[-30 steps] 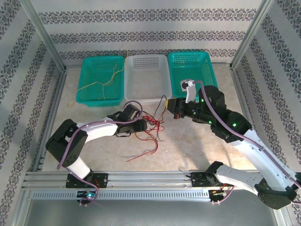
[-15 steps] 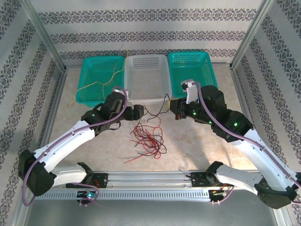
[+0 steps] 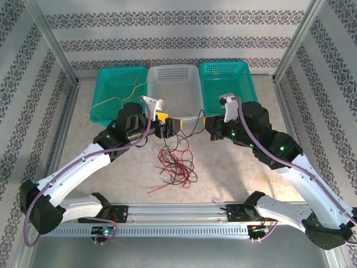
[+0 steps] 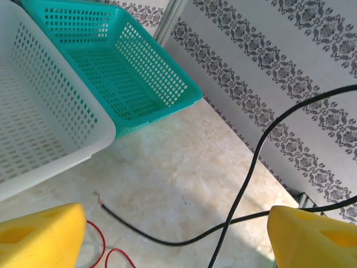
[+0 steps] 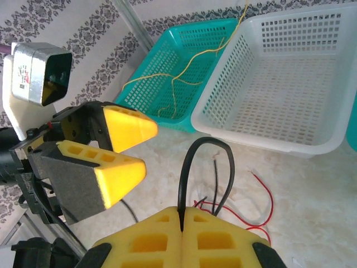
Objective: Untangle the cables
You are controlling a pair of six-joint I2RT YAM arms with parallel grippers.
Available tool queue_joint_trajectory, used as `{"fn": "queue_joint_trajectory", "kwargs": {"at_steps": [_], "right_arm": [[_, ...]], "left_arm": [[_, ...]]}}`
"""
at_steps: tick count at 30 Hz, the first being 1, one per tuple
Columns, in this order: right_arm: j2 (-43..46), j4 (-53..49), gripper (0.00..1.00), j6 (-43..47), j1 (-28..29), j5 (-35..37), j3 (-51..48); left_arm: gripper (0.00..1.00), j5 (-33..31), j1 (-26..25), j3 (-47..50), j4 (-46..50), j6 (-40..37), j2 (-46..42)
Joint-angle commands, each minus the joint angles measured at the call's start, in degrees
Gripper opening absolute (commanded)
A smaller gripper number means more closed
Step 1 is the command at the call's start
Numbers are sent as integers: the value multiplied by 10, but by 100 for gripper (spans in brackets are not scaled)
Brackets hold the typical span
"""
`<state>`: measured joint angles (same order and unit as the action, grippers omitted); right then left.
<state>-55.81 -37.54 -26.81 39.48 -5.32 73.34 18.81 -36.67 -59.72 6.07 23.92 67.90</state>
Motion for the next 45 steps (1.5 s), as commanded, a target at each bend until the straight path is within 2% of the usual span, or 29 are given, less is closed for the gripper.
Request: {"fn": "queue_joint_trajectory", "kwargs": {"at_steps": [1,2,3,7,11,18,24,29,32,34,36,38,39,41,45], "right_arm": [[-3,-7,0,-5,-6,39,17],[-2,-16,0,-5,-7,56,25],[3,-18,0,-5,-10,68,30],[22,-16,0,-5,-40,84,39],[23,-21,0,-8,-80,82,55],[-13,-49,0,-9,-170,77,124],[-95,-54,0,-13,-265,39,189],[-202,-42,0,-24,-334,11,249],[-277,-43,0,-29,-355,-4,302],[-326,-48,8,-25,-360,-3,336],[-374,-56,27,-20,-365,1,366],[-424,-84,52,-13,-368,4,407],[-442,-102,55,-11,-368,-1,430],[-455,-119,53,-9,-363,-26,446],[-384,-76,54,-7,-322,-57,362]], "left_arm": [[84,-90,-5,-34,55,-55,12],[84,-129,-4,-40,82,-65,17],[80,-141,-3,-42,100,-77,21],[76,-84,-3,-37,96,-67,23],[71,-85,-3,-8,63,-32,4],[44,-82,-3,21,41,7,-17],[28,-85,-3,45,22,39,-26],[18,-78,-3,53,6,61,-29],[14,-72,-4,62,-2,66,-38],[12,-76,-3,71,-10,69,-48],[10,-83,-3,77,-18,72,-57],[9,-88,-3,80,-25,75,-63],[9,-88,-3,79,-25,76,-64],[8,-88,-3,72,-21,76,-61],[7,-80,-3,56,-20,89,-48]]}}
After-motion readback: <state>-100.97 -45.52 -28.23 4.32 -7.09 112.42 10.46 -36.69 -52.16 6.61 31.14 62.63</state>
